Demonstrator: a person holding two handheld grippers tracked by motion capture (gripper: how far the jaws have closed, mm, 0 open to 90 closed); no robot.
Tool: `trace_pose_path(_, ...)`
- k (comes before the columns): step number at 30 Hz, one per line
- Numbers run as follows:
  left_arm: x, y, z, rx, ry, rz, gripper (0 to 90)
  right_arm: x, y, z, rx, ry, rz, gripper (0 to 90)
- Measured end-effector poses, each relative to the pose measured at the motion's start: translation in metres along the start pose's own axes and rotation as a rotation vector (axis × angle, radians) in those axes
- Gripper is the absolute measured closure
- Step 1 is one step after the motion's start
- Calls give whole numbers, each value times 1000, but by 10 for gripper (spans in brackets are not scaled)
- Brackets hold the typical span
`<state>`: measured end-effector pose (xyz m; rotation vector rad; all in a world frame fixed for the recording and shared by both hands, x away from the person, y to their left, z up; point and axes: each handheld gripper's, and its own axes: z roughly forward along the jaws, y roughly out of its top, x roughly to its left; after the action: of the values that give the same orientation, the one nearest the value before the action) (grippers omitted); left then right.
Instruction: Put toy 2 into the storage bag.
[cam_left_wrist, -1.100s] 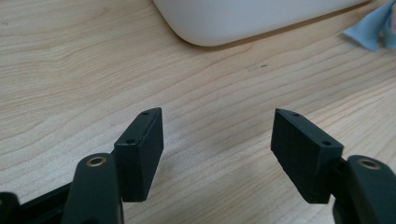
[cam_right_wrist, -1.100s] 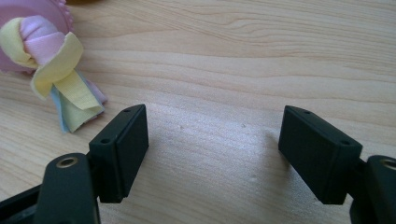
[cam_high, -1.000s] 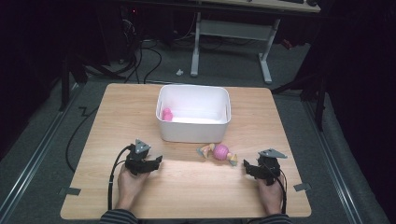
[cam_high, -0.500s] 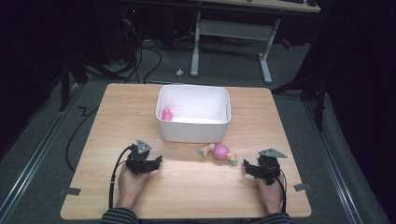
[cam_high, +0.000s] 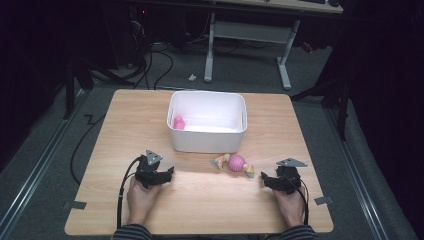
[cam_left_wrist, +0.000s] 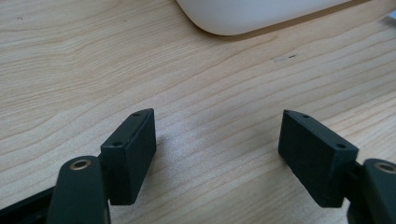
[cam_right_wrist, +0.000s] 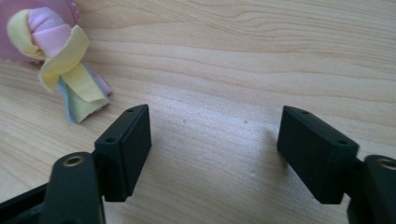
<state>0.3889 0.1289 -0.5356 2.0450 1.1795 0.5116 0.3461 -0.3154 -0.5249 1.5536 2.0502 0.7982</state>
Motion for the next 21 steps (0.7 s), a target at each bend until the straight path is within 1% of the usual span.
trace_pose_path(3,0,0,-1,1,1,1,277,-2,-1,-6,-19,19,6,307)
trace_pose_path(5,0,-1,-1,0,0,0,276,-2,-2,-11,-36,43,6,314)
trace_pose_path(8,0,-1,-1,0,0,0,276,2,-2,-18,-42,66,-23,317)
trace_pose_path(11,0,-1,-1,1,0,0,276,7,-2,-24,-34,89,-36,316)
trace_pose_path(13,0,0,-1,1,-1,1,275,11,0,-29,-38,105,-41,316)
trace_pose_path(16,0,0,-1,2,-2,1,275,20,6,-37,-58,123,-68,317)
trace_pose_path(19,0,0,-1,1,-3,-3,280,30,14,-42,-72,144,-105,313)
trace_pose_path(21,0,0,-1,0,-3,-3,279,36,19,-43,-80,158,-140,299)
